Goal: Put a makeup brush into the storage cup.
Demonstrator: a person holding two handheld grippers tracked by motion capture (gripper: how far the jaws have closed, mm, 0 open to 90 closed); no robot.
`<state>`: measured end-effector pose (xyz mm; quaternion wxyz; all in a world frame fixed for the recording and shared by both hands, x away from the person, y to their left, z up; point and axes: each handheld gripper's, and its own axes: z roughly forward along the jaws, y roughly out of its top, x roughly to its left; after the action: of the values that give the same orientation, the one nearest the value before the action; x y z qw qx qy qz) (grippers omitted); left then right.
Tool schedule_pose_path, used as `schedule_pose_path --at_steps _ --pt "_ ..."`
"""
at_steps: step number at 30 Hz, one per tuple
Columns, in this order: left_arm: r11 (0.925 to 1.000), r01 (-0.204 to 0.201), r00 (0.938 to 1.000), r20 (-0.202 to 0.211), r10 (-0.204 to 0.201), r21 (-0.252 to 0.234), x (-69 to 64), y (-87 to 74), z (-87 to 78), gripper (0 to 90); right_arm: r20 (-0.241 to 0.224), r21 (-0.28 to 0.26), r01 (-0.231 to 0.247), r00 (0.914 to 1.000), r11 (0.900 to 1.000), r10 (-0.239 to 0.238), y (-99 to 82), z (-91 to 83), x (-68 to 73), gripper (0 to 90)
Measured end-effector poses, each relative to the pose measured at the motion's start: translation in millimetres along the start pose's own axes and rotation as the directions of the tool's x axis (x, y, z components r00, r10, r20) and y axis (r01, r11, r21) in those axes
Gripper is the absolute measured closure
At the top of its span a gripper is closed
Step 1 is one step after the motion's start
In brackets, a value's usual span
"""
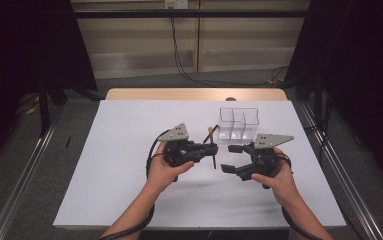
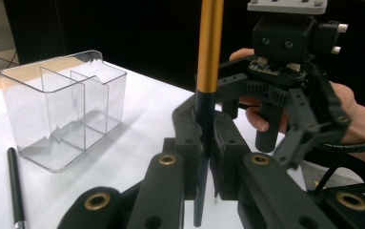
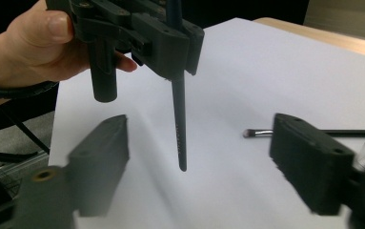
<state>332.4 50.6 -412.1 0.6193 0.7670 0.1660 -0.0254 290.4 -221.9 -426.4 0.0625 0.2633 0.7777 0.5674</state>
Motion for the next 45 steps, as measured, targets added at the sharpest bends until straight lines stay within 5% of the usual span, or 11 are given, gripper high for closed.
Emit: schedule_pose_path --at_steps 7,18,33,45 --pt "0.9999 -0.008 0.9999 -0.014 0.008 0.008 -0.1 0.3 -0.1 83.1 0.026 -0.053 0.006 0.9996 0.9986 -0.005 -0.8 -8.3 -2.9 6.0" --pt "0.9996 -0.019 0.9994 -0.029 0.019 0.022 0.0 -0.4 0.1 83.1 0.036 -0.076 -0.001 0.9993 0.9971 0.004 3.2 -9.5 -2.8 5.5" --pt "0.9984 -0.032 0.9987 -0.039 0.034 0.046 -0.6 -3.1 5.5 83.2 0.035 -0.121 0.016 0.9993 0.9926 -0.012 25.3 -12.1 -3.0 19.9" --pt "0.9977 -0.036 0.9987 -0.033 0.038 0.057 -1.4 -3.5 9.5 83.2 0.016 -0.150 0.029 0.9995 0.9883 -0.027 39.9 -7.3 -0.7 47.2"
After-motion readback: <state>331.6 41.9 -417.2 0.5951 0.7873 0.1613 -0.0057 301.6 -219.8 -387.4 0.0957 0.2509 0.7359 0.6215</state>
